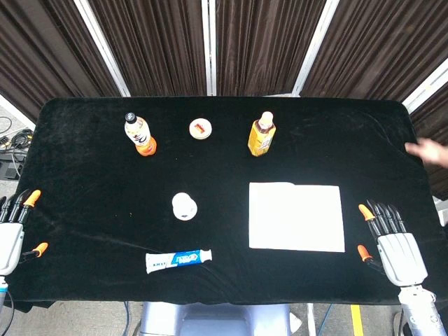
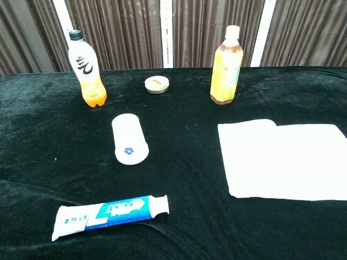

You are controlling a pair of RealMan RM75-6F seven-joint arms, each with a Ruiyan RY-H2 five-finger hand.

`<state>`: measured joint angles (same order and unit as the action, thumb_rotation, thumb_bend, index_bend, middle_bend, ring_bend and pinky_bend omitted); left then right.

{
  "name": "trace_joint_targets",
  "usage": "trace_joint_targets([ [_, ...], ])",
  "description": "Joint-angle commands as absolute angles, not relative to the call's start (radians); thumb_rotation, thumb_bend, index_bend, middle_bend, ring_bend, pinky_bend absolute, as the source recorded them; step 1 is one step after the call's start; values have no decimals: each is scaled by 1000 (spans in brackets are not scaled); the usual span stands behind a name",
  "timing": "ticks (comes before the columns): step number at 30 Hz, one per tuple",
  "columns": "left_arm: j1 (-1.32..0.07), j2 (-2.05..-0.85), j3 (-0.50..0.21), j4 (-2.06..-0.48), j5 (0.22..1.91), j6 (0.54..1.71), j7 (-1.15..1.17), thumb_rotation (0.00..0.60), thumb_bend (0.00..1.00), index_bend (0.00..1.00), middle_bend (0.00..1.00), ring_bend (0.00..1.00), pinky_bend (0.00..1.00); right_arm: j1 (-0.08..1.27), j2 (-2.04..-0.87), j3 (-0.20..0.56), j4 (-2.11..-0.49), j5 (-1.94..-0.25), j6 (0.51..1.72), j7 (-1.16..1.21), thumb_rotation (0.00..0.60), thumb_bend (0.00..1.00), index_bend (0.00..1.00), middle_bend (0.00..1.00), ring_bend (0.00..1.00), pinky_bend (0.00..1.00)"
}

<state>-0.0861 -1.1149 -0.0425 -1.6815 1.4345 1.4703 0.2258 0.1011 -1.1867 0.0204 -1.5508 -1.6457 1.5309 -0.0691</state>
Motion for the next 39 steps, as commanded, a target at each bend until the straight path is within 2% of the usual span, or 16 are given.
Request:
trace_joint_targets([
  [1, -86, -1114, -42, -1682, 1434, 1470, 226, 600, 134, 0, 0, 0, 0, 102, -1187, 20, -1551, -1645, 1529, -69, 600, 224, 0, 0, 0, 0],
  [22, -84, -1106, -48, -1687, 1430, 1475, 209, 600, 133, 0, 0, 0, 0, 122, -1198, 29, -1580, -1628, 1492, -76, 600, 220, 0, 0, 0, 0],
  [30, -81, -1104, -47, -1690, 1431, 1478, 209, 600, 133, 0, 0, 0, 0, 208, -1246, 71, -1720, -1600, 1381, -158, 600, 219, 0, 0, 0, 0],
  [39, -81, -1101, -50, -1689, 1424, 1476, 205, 600, 134, 0, 0, 0, 0, 291, -1371, 131, -1838, -1435, 1254, -329, 600, 219, 0, 0, 0, 0],
])
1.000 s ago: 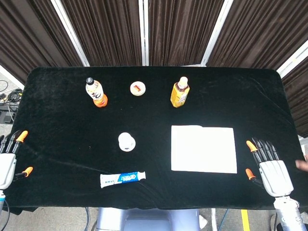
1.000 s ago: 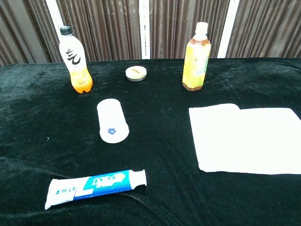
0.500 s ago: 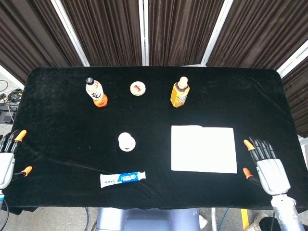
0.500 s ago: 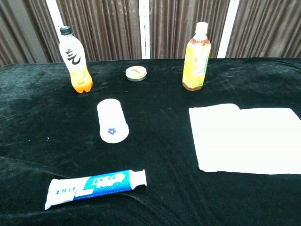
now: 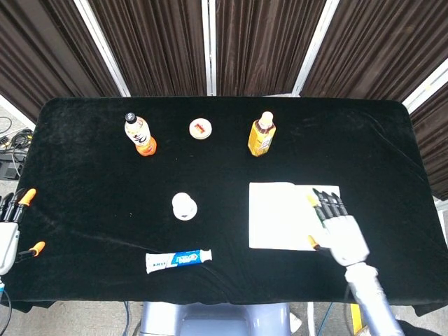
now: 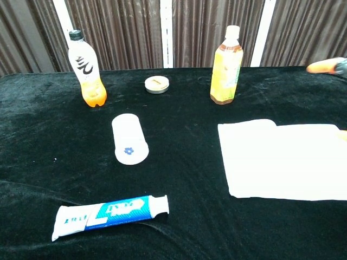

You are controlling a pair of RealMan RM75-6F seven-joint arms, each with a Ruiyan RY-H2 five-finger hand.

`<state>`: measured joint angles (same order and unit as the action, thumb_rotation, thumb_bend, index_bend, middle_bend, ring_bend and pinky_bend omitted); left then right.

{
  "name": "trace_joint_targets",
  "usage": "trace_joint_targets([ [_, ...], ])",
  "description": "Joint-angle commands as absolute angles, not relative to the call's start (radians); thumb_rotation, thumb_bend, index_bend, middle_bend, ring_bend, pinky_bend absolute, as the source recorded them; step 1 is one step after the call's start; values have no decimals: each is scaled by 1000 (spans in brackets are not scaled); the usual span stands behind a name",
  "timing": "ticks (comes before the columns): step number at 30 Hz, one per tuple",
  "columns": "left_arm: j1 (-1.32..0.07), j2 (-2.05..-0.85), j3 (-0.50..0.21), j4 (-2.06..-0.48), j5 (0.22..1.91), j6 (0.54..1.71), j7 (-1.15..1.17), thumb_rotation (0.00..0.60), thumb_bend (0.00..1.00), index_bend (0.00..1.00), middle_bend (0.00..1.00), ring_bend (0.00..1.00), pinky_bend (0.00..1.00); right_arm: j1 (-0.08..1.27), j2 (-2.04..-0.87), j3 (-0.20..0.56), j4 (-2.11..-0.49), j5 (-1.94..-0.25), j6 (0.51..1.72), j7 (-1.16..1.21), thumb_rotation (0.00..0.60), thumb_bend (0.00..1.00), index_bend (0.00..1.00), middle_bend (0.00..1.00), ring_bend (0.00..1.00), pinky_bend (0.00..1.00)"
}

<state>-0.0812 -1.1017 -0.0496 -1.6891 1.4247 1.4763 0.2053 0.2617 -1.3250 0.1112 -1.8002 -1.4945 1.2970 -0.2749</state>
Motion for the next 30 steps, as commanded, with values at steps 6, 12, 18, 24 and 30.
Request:
trace_joint_targets([
  [6, -83, -1101, -52, -1689, 1420, 1473, 205, 600, 133, 0, 0, 0, 0, 312, -1433, 124, -1857, -1344, 1218, -423, 600, 220, 0, 0, 0, 0],
  [12, -84, -1102, -53, -1690, 1417, 1471, 208, 600, 134, 0, 0, 0, 0, 321, -1470, 107, -1887, -1273, 1200, -475, 600, 222, 0, 0, 0, 0],
  [18, -83, -1103, -53, -1689, 1417, 1473, 210, 600, 134, 0, 0, 0, 0, 332, -1512, 89, -1874, -1231, 1193, -526, 600, 216, 0, 0, 0, 0],
  [24, -83, -1103, -53, -1690, 1417, 1473, 209, 600, 134, 0, 0, 0, 0, 343, -1567, 75, -1821, -1211, 1190, -544, 600, 179, 0, 0, 0, 0],
  [30, -84, -1103, -53, -1691, 1416, 1471, 208, 600, 135, 0, 0, 0, 0, 350, -1635, 78, -1733, -1206, 1207, -556, 600, 171, 0, 0, 0, 0],
])
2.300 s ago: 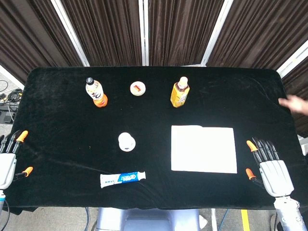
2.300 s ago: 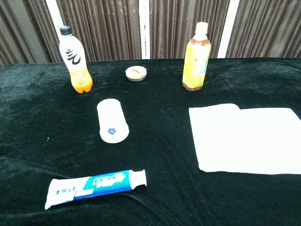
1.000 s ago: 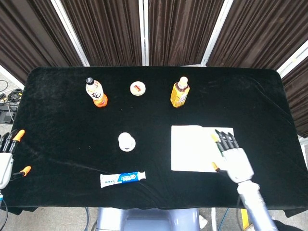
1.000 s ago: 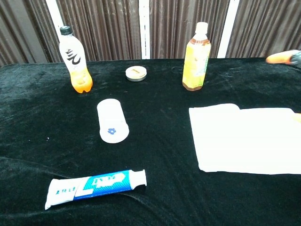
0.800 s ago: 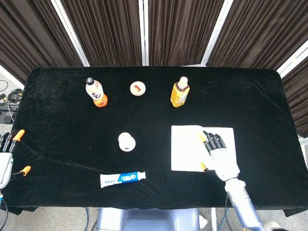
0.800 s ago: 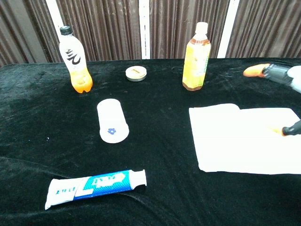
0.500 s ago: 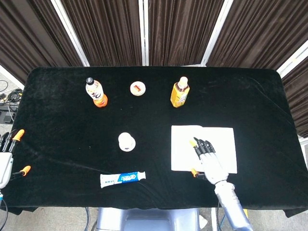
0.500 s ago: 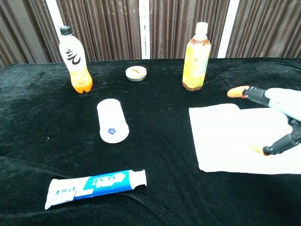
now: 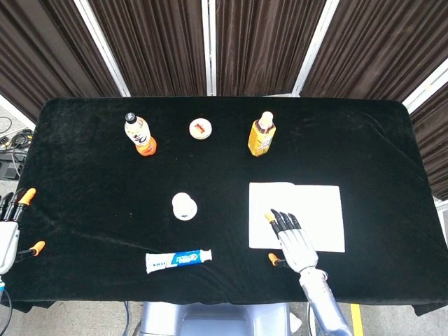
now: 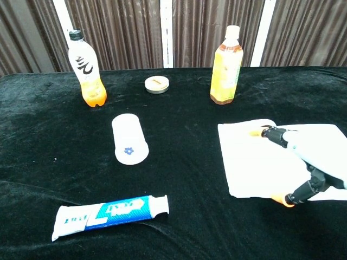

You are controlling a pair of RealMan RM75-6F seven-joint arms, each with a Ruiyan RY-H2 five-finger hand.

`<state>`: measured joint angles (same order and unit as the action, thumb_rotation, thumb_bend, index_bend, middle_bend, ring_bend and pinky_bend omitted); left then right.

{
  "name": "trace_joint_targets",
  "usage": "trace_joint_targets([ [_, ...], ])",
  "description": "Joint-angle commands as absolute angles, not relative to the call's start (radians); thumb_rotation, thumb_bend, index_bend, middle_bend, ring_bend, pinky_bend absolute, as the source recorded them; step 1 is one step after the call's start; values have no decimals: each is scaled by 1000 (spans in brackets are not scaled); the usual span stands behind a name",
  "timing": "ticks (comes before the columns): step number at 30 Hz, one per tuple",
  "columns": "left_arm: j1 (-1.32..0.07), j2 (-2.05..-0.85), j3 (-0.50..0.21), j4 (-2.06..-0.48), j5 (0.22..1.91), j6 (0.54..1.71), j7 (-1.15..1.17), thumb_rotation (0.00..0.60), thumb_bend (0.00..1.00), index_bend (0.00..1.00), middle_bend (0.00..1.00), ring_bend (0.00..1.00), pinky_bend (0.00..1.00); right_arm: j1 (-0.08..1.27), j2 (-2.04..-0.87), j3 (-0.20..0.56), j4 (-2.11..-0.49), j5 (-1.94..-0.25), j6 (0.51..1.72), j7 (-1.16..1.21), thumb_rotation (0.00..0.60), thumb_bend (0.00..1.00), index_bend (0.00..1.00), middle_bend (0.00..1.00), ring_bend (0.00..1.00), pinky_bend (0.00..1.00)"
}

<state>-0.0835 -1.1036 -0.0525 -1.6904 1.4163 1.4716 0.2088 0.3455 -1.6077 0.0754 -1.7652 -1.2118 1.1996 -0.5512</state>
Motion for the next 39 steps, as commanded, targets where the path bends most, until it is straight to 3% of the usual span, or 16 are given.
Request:
trace_joint_targets([
  [1, -83, -1103, -53, -1691, 1415, 1472, 207, 600, 135, 0, 0, 0, 0, 352, -1644, 82, -1722, -1202, 1207, -552, 600, 169, 0, 0, 0, 0],
  [27, -85, -1103, -56, -1694, 1406, 1468, 202, 600, 133, 0, 0, 0, 0, 372, -1777, 76, -1518, -1198, 1185, -487, 600, 154, 0, 0, 0, 0],
  [39, -86, -1107, -55, -1692, 1407, 1466, 206, 600, 134, 0, 0, 0, 0, 367, -1836, 69, -1398, -1286, 1234, -411, 600, 184, 0, 0, 0, 0],
])
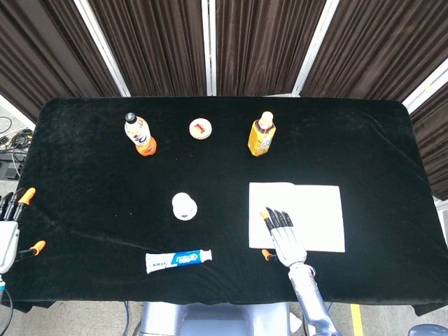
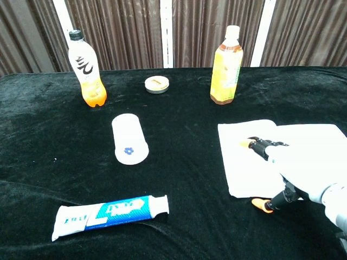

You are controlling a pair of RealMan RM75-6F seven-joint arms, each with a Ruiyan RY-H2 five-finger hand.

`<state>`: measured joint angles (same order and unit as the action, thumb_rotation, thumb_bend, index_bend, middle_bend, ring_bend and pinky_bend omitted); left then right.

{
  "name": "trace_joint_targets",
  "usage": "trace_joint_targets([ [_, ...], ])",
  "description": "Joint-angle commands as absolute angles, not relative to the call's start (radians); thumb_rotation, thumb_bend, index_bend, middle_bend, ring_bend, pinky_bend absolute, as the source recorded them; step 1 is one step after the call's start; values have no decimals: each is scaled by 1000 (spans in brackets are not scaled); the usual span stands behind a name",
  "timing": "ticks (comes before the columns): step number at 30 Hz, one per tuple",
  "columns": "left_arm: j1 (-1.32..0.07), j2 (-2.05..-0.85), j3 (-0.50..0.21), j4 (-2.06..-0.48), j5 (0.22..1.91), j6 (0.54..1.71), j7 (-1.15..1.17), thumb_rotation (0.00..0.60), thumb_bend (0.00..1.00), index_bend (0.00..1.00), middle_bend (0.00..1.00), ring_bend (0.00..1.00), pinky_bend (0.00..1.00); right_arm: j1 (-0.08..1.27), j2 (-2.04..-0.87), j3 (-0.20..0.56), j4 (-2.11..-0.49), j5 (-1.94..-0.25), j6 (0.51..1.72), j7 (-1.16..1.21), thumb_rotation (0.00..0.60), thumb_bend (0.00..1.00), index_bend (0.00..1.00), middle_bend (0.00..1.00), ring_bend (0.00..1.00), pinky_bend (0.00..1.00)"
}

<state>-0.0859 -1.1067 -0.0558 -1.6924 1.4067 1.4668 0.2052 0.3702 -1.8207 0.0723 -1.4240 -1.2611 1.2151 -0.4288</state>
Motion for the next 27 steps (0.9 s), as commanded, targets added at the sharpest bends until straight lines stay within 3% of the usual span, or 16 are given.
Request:
trace_joint_targets([
  [1, -86, -1108, -55, -1692, 1407, 1466, 207, 600, 134, 0, 0, 0, 0, 366, -1840, 67, -1389, -1294, 1240, -406, 600, 198, 0, 0, 0, 0],
  [17, -89, -1113, -50, -1695, 1411, 1462, 220, 600, 134, 0, 0, 0, 0, 350, -1892, 72, -1254, -1400, 1327, -287, 600, 349, 0, 0, 0, 0],
  [27, -87, -1114, -50, -1695, 1415, 1466, 219, 600, 133, 0, 0, 0, 0, 319, -1899, 95, -1227, -1447, 1433, -255, 600, 374, 0, 0, 0, 0],
])
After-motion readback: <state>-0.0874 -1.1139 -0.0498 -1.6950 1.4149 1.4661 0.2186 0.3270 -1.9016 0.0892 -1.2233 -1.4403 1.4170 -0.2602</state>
